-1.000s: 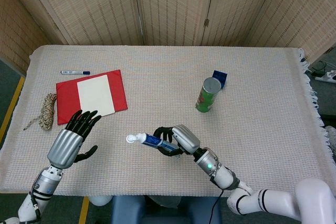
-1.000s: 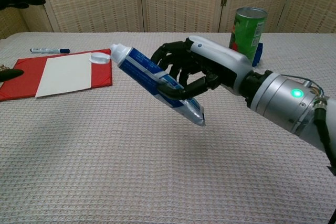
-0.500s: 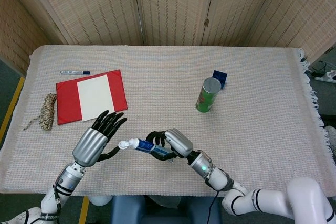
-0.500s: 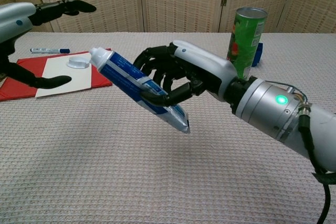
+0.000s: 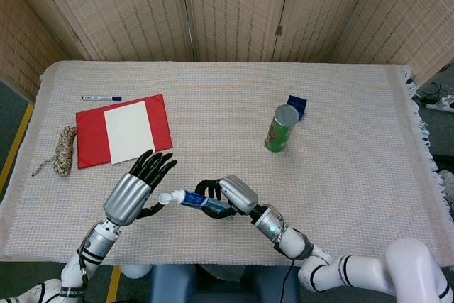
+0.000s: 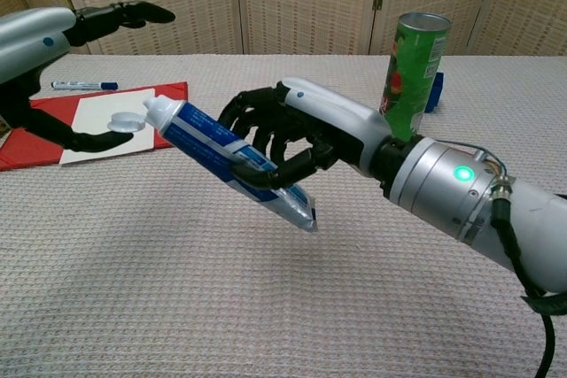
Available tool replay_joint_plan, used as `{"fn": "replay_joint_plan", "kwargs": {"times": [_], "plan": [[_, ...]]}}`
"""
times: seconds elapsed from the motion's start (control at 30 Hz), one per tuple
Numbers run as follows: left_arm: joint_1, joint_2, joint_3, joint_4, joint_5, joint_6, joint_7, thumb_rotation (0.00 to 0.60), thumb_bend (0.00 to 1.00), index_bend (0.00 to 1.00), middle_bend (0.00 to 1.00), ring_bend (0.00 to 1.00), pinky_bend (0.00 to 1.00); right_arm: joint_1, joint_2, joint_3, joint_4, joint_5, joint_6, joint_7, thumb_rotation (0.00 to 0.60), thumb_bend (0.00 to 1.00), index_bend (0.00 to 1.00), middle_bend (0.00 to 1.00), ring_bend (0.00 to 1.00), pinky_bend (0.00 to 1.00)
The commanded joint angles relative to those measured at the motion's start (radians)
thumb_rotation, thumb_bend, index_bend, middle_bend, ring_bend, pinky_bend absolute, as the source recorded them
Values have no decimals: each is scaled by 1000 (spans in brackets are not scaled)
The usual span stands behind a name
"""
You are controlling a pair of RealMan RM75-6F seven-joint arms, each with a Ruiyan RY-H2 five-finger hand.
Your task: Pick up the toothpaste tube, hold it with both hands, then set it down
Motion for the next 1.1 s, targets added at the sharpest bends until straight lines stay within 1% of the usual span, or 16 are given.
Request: {"fn": "replay_joint_plan", "kwargs": {"times": [0.03, 0.57, 0.73, 0.93, 1.1], "plan": [[-1, 3, 1, -2, -2, 4, 2, 600, 334, 11, 82, 98, 0, 2, 0, -1, 1, 6, -8, -10, 600, 884, 646, 586, 658, 591], [-13, 10, 12, -17, -9, 7, 12, 600, 334, 11, 82, 98, 0, 15, -21, -3, 18, 34, -50, -67, 600, 884, 650, 590, 661, 591], [-8, 24, 6, -27, -26, 20, -5, 600, 335, 11, 82, 98, 0, 5, -21, -8, 29, 31, -33, -54, 600, 885, 650, 590, 662, 591], [11, 72, -7, -83, -87, 33, -128, 600, 325, 12, 82, 98, 0, -11, -11, -10, 37, 23, -4, -18, 600, 885, 650, 590, 662, 591], [8, 129, -4, -168, -137, -17, -286, 600, 230, 12, 82, 72, 0, -10, -21, -11, 45, 6, 14, -3, 600, 885, 650, 590, 662, 591]]}}
